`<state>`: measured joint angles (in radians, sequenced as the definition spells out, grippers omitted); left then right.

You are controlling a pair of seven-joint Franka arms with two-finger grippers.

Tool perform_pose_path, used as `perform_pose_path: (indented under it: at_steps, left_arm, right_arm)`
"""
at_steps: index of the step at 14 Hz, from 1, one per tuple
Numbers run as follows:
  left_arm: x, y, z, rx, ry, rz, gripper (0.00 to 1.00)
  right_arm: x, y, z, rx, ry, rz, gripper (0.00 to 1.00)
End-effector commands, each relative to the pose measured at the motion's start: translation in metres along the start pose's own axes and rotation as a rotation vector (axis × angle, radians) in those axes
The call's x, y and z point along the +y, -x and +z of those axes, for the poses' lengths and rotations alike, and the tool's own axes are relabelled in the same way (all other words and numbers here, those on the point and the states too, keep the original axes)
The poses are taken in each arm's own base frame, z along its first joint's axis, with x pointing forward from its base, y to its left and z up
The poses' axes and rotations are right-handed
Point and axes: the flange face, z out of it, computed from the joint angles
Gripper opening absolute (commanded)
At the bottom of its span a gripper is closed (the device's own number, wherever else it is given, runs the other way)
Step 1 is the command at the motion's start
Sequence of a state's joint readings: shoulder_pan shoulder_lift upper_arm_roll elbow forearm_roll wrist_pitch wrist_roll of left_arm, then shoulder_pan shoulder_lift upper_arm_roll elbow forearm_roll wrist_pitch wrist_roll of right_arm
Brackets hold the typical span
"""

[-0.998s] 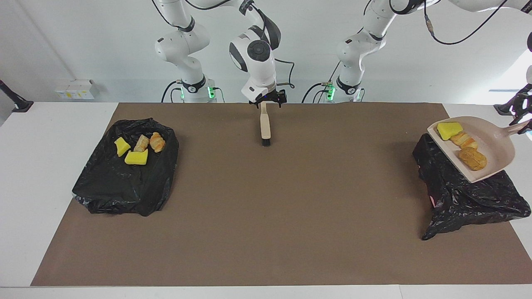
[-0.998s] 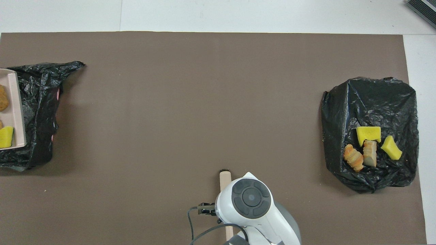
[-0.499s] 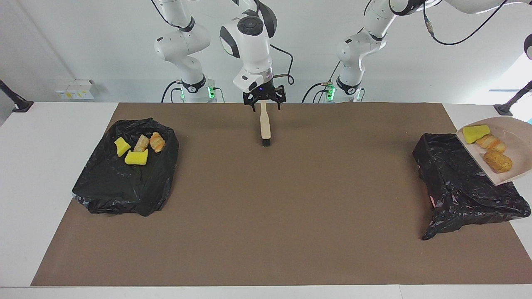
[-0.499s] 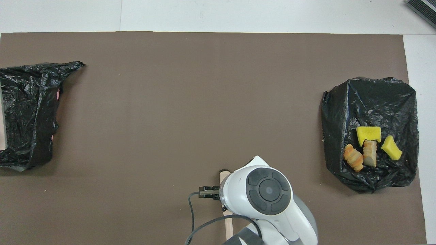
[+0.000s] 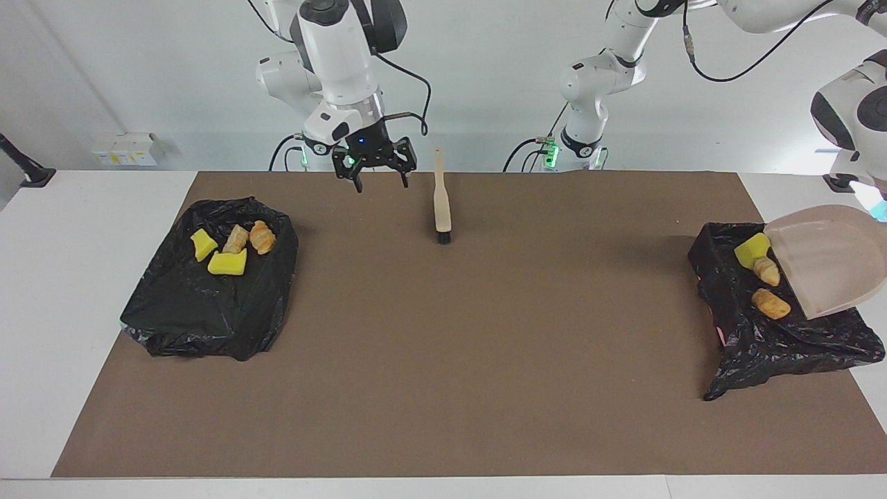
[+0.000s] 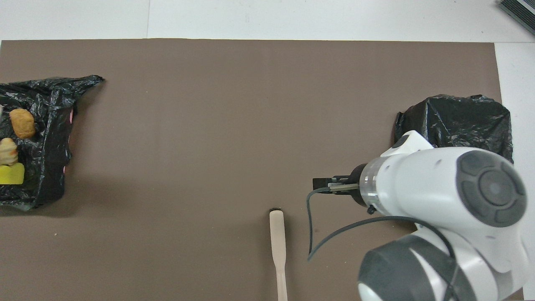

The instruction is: Sweep and dump trash in bin

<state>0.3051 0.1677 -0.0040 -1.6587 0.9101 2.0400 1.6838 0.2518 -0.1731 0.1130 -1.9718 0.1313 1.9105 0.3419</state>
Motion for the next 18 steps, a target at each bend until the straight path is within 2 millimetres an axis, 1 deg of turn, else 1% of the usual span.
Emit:
perform_pose_path:
  at_steps: [1,3,5,6,7,8,10,11,13,15,17,18]
  left_arm:
    - [0.013,-0.010,-0.020,-0.124,-0.064,0.064,0.00]
    - [0.014,-0.009,-0.022,-0.194,-0.055,0.107,0.00]
    - [0.015,-0.007,-0.022,-0.205,-0.048,0.113,0.00]
    - [0.015,-0.001,-0.028,-0.211,-0.056,0.114,0.00]
    - [0.015,-0.002,-0.031,-0.210,-0.059,0.119,0.00]
    - [0.015,0.002,-0.035,-0.206,-0.067,0.113,0.00]
    - [0.016,0.002,-0.042,-0.192,-0.079,0.102,0.00]
    - [0.015,0.001,-0.043,-0.154,-0.086,0.078,0.00]
    - [0.018,0.005,-0.049,-0.011,-0.100,-0.024,0.00]
    - [0.021,0.003,-0.054,0.123,-0.087,-0.106,0.00]
    - [0.020,-0.006,-0.060,0.209,-0.072,-0.145,0.00]
    - [0.017,-0.014,-0.066,0.267,-0.062,-0.163,0.00]
  right_arm:
    - [0.026,-0.013,-0.017,0.013,0.026,0.003,1.00]
    - [0.037,-0.018,-0.029,0.036,0.098,-0.019,1.00]
    - [0.038,-0.018,-0.031,0.028,0.112,-0.016,1.00]
    - [0.040,-0.018,-0.031,0.027,0.113,-0.015,1.00]
    - [0.047,-0.020,-0.034,0.028,0.118,-0.001,1.00]
    - [0.055,-0.024,-0.041,0.034,0.119,0.015,1.00]
    - [0.074,-0.030,-0.052,0.049,0.133,0.047,1.00]
    - [0.081,-0.032,-0.056,0.054,0.138,0.058,1.00]
    - [0.101,-0.037,-0.065,0.066,0.141,0.096,1.00]
    - [0.116,-0.040,-0.078,0.064,0.145,0.127,1.00]
    - [0.131,-0.040,-0.080,0.045,0.151,0.123,1.00]
    - [0.137,-0.039,-0.081,0.038,0.153,0.113,1.00]
